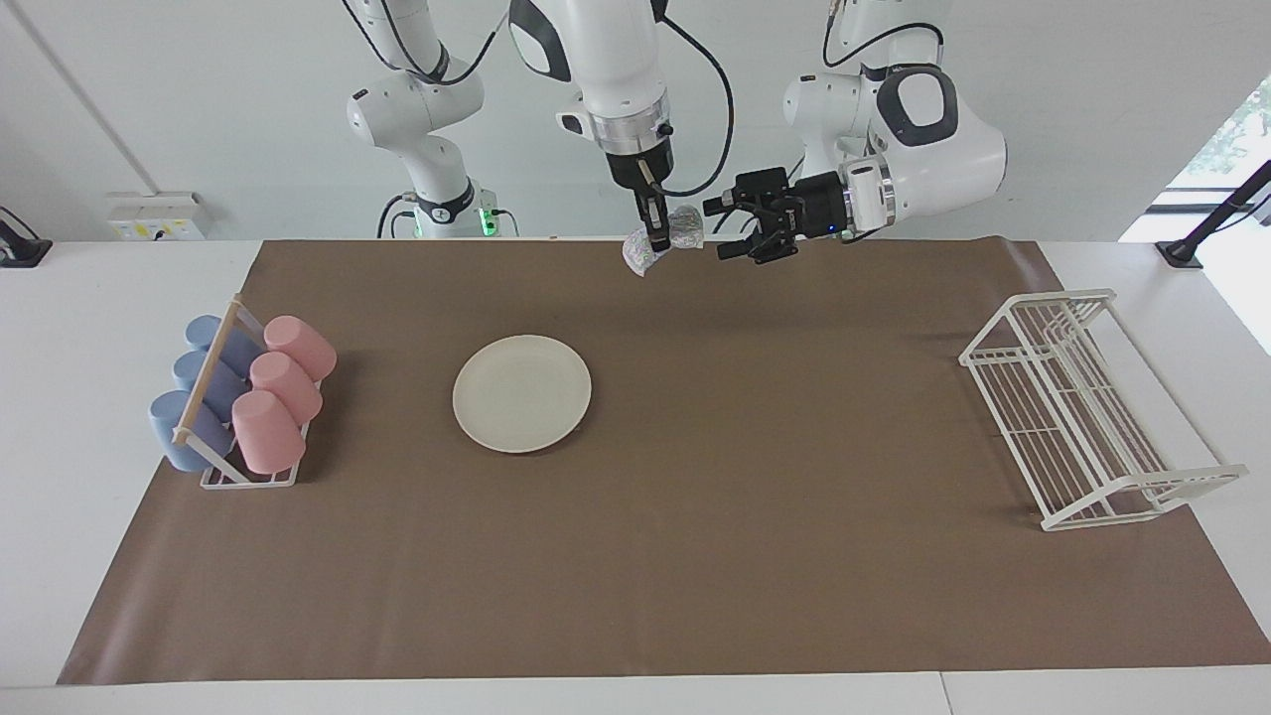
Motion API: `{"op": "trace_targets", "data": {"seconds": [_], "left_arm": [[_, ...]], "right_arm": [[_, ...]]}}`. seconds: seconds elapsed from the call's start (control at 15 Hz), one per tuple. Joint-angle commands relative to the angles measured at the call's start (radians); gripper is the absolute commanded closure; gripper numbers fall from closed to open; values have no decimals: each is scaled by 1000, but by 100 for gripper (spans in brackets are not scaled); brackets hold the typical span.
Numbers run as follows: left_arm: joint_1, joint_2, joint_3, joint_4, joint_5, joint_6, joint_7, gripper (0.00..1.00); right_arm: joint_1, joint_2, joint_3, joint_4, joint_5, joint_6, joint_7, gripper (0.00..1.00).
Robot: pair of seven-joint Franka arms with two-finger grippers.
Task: Wipe plate with sponge
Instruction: 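Lift the sponge off the plate and carry it toward the left gripper, then grasp the sponge with the left gripper while the right gripper releases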
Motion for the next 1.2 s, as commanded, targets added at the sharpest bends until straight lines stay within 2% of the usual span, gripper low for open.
{"op": "trace_targets", "data": {"seconds": [0.0, 0.13, 0.27, 0.4, 0.47, 1.07, 1.13], "left_arm": [[-26, -12, 15, -17, -20, 9, 20, 8], [-28, -13, 15, -17, -20, 3, 19, 27], [-33, -13, 13, -17, -20, 7, 14, 53], [-33, -13, 13, -17, -20, 3, 9, 90], [-33, -13, 13, -17, -20, 3, -1, 100], [-34, -20, 13, -15, -20, 4, -46, 100], [-34, -20, 13, -15, -20, 4, -47, 100]], "right_arm": [[-4, 10, 4, 17, -16, -7, 9, 100], [-6, 10, 4, 15, -16, -7, 9, 100], [-7, 10, 4, 15, -16, -7, 8, 100], [-7, 10, 4, 15, -16, -7, 8, 100], [-10, 10, 4, 15, -17, -7, 8, 100], [-17, 10, 2, 15, -16, -7, -18, 100], [-20, 10, 1, 14, -16, -8, -59, 84]]}}
